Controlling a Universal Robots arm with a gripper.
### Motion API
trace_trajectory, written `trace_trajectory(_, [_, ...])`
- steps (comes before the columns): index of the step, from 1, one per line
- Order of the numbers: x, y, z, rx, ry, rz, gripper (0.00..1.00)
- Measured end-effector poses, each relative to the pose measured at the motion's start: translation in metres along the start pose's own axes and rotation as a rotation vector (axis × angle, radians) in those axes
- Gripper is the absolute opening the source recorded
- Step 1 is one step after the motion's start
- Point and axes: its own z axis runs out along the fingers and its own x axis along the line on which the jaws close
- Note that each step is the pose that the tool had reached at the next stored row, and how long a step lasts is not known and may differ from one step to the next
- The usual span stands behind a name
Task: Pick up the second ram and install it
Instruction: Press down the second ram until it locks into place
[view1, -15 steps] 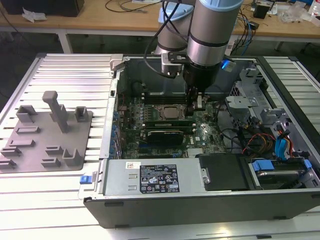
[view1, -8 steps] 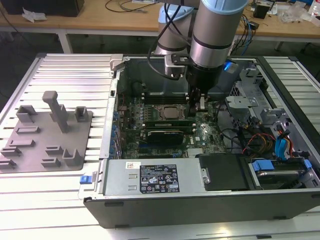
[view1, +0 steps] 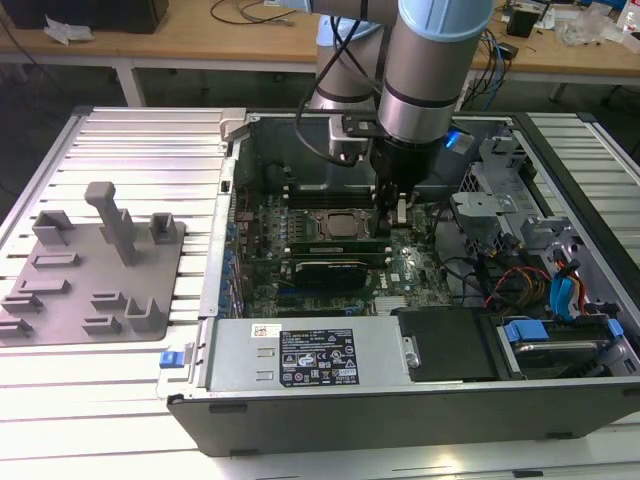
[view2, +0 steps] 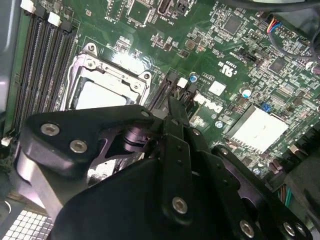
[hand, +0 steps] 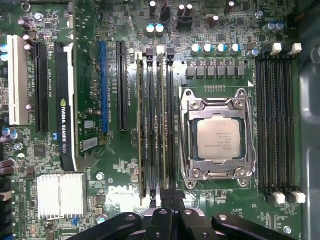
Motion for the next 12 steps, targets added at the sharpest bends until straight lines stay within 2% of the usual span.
trace_trajectory(5, [-0.0001, 0.0, 0.0084, 0.0001, -0.0001, 0.0, 0.08])
trace_trajectory(12, [0.0, 0.0, 0.0123, -0.0001, 0.0003, 0.0, 0.08])
